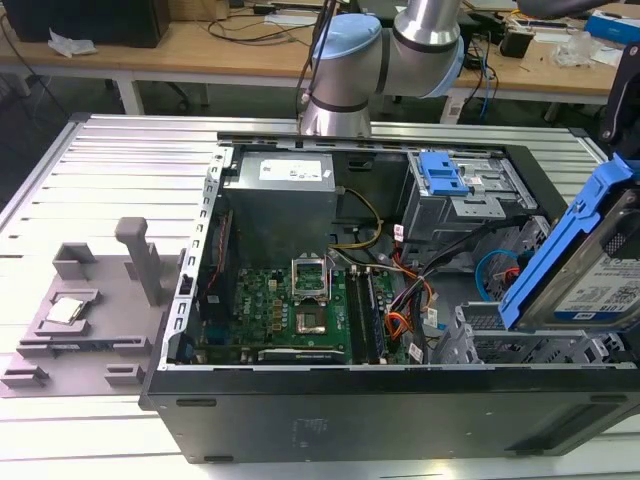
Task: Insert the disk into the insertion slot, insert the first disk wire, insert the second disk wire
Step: 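Insert the disk into the insertion slot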
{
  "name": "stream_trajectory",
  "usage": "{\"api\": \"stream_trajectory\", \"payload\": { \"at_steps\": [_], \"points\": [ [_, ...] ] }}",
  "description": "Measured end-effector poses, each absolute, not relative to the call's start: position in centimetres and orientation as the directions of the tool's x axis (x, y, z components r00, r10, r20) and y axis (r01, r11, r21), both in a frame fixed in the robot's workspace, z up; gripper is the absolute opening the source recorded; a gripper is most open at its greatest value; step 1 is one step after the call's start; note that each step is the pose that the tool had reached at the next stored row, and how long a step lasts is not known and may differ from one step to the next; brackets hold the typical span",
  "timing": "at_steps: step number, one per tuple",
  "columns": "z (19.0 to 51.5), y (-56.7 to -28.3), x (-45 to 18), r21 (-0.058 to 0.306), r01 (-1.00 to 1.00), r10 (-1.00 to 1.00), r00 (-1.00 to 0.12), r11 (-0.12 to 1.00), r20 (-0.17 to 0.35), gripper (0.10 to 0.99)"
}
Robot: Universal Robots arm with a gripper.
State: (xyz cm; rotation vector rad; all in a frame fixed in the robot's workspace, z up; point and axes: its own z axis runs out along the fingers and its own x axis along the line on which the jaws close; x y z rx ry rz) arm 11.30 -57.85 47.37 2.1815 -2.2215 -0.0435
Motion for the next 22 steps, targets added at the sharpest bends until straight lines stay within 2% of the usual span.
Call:
{"api": "stream_trajectory", "payload": {
  "at_steps": [22],
  "points": [
    [44.2, -55.5, 10.8, 0.039, -0.999, -1.0, -0.018, 0.018, 0.0, 0.365]
  ]
}}
